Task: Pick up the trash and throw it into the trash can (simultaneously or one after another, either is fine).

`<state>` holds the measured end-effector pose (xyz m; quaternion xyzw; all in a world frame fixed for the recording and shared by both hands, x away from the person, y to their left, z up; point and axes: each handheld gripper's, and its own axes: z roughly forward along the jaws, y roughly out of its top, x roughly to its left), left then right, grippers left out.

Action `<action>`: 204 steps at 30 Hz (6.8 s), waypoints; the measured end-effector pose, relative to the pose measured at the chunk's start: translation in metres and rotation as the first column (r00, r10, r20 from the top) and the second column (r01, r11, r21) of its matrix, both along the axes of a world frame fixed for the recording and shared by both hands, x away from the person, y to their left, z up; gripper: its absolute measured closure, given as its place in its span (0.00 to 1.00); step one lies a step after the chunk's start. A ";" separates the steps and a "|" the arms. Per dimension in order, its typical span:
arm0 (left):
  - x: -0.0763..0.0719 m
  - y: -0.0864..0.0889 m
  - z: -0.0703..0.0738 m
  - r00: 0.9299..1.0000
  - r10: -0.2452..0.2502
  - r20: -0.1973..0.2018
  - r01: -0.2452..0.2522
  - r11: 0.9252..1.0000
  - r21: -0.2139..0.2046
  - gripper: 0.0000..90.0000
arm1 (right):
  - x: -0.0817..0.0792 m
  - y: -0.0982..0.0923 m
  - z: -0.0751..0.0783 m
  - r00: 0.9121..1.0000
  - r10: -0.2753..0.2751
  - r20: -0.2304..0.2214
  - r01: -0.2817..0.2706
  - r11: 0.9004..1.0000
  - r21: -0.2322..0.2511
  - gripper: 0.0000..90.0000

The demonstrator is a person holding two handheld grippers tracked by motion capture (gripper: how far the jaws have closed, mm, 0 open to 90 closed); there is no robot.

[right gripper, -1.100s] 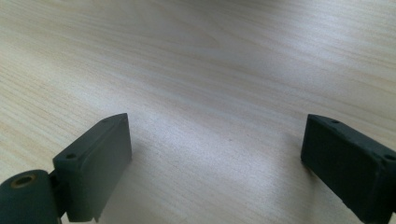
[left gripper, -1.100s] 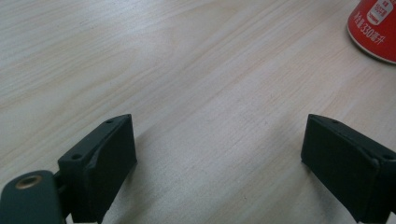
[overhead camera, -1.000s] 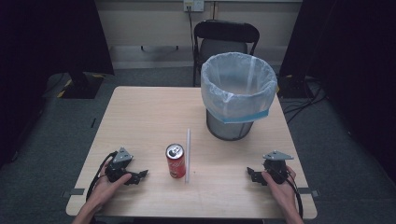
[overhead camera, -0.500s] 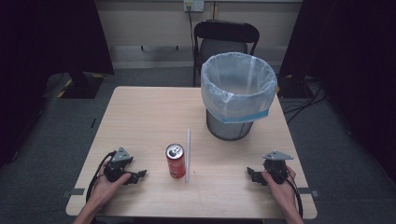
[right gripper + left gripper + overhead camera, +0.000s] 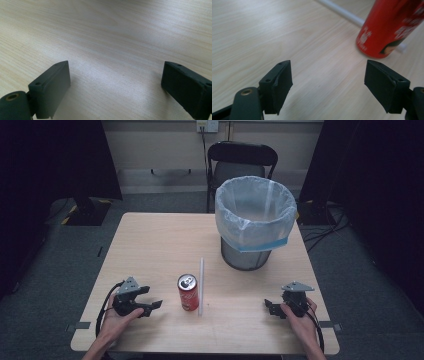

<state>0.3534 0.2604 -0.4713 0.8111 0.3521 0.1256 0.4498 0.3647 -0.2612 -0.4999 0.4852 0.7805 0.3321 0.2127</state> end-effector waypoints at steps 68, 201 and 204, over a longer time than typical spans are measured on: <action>0.017 -0.102 -0.001 0.978 -0.194 0.073 0.193 0.981 0.017 0.38 | 0.000 0.000 0.000 1.000 -0.002 0.002 0.002 1.000 -0.004 0.09; 0.138 -0.175 0.261 0.935 -0.127 0.332 0.225 0.935 -0.274 0.38 | 0.000 0.000 0.000 1.000 -0.001 0.002 0.001 1.000 -0.005 0.09; 0.143 -0.185 0.263 0.933 -0.131 0.335 0.229 0.934 -0.274 0.38 | 0.000 0.000 0.000 1.000 -0.001 0.004 0.001 1.000 -0.006 0.09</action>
